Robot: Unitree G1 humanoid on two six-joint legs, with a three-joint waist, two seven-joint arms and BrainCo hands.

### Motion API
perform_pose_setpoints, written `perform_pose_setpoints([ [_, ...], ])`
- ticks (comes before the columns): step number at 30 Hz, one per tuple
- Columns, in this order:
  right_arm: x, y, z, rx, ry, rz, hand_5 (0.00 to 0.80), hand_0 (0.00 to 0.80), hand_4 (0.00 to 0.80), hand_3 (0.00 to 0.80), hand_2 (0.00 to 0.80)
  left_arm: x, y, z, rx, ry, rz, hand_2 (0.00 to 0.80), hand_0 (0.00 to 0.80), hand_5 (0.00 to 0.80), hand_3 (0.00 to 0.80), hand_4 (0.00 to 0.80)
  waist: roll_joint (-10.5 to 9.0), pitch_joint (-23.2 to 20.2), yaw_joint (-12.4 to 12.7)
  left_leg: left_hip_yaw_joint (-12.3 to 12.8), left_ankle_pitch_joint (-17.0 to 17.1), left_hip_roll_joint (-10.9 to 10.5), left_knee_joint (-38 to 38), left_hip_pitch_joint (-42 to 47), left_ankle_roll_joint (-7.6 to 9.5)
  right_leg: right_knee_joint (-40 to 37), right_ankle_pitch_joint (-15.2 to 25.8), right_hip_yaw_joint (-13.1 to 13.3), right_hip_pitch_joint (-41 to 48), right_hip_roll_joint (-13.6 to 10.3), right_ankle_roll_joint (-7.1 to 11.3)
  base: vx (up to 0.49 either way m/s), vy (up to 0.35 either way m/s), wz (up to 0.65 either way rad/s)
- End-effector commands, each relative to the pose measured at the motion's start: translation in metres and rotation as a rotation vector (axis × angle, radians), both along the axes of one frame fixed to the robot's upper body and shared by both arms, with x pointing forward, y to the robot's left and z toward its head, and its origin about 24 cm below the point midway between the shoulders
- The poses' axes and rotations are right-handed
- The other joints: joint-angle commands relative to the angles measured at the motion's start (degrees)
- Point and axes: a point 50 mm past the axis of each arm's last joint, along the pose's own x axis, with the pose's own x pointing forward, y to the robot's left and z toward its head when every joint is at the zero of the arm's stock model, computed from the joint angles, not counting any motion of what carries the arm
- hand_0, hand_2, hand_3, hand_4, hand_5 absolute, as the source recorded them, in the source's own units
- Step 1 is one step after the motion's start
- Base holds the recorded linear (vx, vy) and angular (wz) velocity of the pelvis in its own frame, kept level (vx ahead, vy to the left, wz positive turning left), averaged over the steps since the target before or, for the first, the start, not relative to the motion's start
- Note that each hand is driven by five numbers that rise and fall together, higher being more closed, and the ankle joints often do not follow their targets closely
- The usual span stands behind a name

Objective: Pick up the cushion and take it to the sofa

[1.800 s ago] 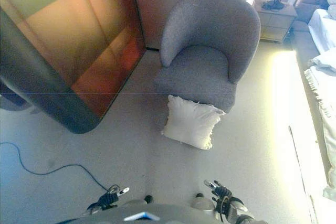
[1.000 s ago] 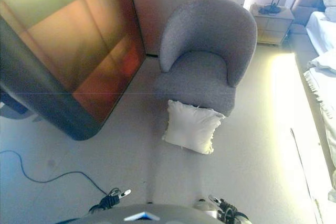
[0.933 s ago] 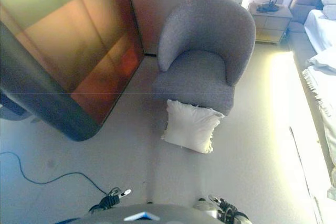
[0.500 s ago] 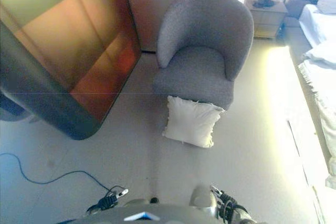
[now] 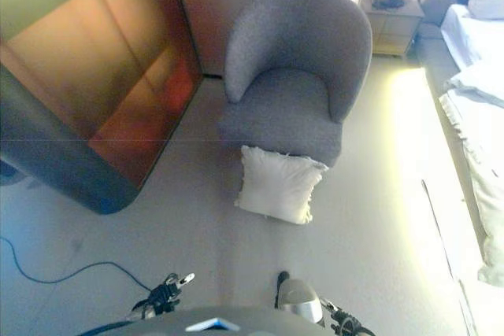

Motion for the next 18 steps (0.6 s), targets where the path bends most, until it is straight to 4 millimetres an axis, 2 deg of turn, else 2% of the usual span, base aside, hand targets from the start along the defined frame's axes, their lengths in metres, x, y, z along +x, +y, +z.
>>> perform_pose_setpoints([
  [1,0.025,0.011,0.0,0.043,-0.094,-0.017,0.0,0.0,0.0,0.0,0.0,-0.003,0.006,0.001,0.019,0.009,-0.012,0.0,0.0,0.0,0.0,0.0,-3.27,-1.82,-0.26,0.72,7.7,-4.87,7.15,1.3,2.6,-7.07,8.58,3.22,-1.31,-0.21,1.93,0.302,-0.253,-0.06],
  [4,0.03,0.013,0.0,0.039,-0.093,0.027,0.0,0.0,0.0,0.0,0.0,0.001,0.004,0.0,0.012,0.011,0.002,0.0,0.0,0.0,0.0,0.0,-3.84,-2.32,-0.3,0.52,10.71,-3.4,15.44,-1.28,1.78,-7.3,7.15,3.83,0.58,0.84,0.25,0.268,-0.251,-0.18],
  [6,0.031,0.011,0.001,0.03,-0.074,0.064,0.0,0.0,0.0,0.0,0.0,0.008,0.003,0.002,0.005,-0.023,0.026,0.0,0.0,0.0,0.0,0.0,-4.47,-2.36,0.05,0.24,12.21,-3.75,24.62,-3.64,1.59,-7.07,5.98,3.69,1.77,0.94,-1.02,0.233,-0.254,-0.33],
  [7,0.03,0.009,0.001,0.018,-0.059,0.085,0.0,0.0,0.0,0.0,0.0,0.011,0.003,0.002,0.002,-0.04,0.041,0.0,0.0,0.0,0.0,0.0,-4.79,-2.18,0.31,0.43,12.59,-4.17,29.4,-5.38,1.66,-6.64,5.4,3.73,2.28,0.86,-1.65,0.2,-0.237,-0.48],
  [9,0.028,0.005,0.001,-0.004,-0.033,0.097,0.0,0.0,0.0,0.0,0.0,0.019,0.003,0.004,0.008,-0.068,0.048,0.0,0.0,0.0,0.0,0.0,-5.2,-1.47,0.96,1.9,12.74,-2.83,34.14,-9.21,1.98,-5.66,4.29,3.47,3.4,0.66,-2.61,0.16,-0.195,-0.48],
  [10,0.028,0.003,0.001,-0.009,-0.027,0.086,0.0,0.0,0.0,0.0,0.0,0.022,0.004,0.005,0.009,-0.077,0.047,0.0,0.0,0.0,0.0,0.0,-5.42,-0.97,1.43,2.32,12.38,-1.77,33.73,-11.2,2.31,-5.34,3.71,3.5,4.23,0.49,-2.75,0.118,-0.114,-0.21],
  [12,0.031,0.001,0.002,-0.008,-0.037,0.056,0.0,0.0,0.0,0.0,0.0,0.025,0.004,0.006,0.014,-0.084,0.037,0.0,0.0,0.0,0.0,0.0,-5.46,-0.09,2.56,1.61,12.03,-1.25,29.81,-14.19,3.02,-5.3,2.62,4.28,5.7,0.41,-2.51,0.123,-0.037,-0.06],
  [14,0.036,0.001,0.003,-0.006,-0.053,0.04,0.0,0.0,0.0,0.0,0.0,0.026,0.006,0.006,0.023,-0.084,0.034,0.0,0.0,0.0,0.0,0.0,-4.83,0.47,3.2,0.3,13.54,-0.67,22.17,-15.7,3.03,-5.61,1.23,6.69,7.05,1.32,-2.21,0.152,0.071,-0.19],
  [15,0.037,0.0,0.003,-0.007,-0.054,0.034,0.0,0.0,0.0,0.0,0.0,0.026,0.007,0.007,0.025,-0.081,0.036,0.0,0.0,0.0,0.0,0.0,-4.47,0.72,3.48,-0.38,14.12,-0.53,18.31,-16.38,2.83,-5.68,0.53,7.79,7.67,1.61,-1.9,0.174,0.13,-0.21],
  [18,0.036,-0.002,0.003,-0.01,-0.041,0.026,0.0,0.0,0.0,0.0,0.0,0.029,0.008,0.007,0.009,-0.088,0.056,0.0,0.0,0.0,0.0,0.0,-3.18,1.07,3.84,-1.23,15.72,0.58,7.6,-16.44,0.88,-5.53,-1.21,8.39,9.29,1.57,-0.86,0.161,0.151,-0.13],
])
